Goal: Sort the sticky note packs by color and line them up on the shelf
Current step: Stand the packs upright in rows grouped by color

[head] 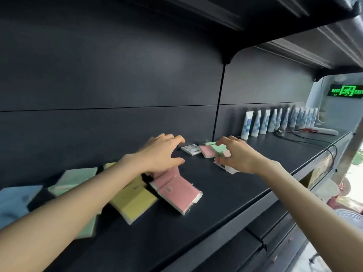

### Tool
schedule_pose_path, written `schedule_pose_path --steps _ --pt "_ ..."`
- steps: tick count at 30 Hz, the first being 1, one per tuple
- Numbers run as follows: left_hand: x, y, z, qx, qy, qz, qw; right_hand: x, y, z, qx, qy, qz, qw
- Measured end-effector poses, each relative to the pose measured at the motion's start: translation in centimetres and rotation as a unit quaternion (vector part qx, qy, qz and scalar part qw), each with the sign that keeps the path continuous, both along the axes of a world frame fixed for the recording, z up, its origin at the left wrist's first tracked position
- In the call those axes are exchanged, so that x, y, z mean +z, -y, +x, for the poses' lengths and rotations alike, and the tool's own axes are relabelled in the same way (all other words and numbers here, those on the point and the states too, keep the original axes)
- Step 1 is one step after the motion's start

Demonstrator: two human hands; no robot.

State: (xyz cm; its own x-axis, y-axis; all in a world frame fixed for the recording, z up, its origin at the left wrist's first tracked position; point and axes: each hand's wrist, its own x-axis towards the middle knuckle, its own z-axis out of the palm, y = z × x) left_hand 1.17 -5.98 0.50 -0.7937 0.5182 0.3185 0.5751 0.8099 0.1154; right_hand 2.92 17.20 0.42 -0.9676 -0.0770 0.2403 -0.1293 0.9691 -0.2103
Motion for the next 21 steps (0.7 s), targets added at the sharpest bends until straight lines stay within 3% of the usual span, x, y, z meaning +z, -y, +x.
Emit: schedule_pose_path --steps 12,21 --pt "-1.0 -7.9 -9.7 0.013 0.032 -0.030 0.999 -1.0 -7.3 -11.4 0.042 0.022 -0.010 0.999" --pt "-2.9 -13.1 -14.1 0.112 0.110 -0.005 0.988 -3.4 -12.8 -19.6 0.146 0.062 0.008 0.987"
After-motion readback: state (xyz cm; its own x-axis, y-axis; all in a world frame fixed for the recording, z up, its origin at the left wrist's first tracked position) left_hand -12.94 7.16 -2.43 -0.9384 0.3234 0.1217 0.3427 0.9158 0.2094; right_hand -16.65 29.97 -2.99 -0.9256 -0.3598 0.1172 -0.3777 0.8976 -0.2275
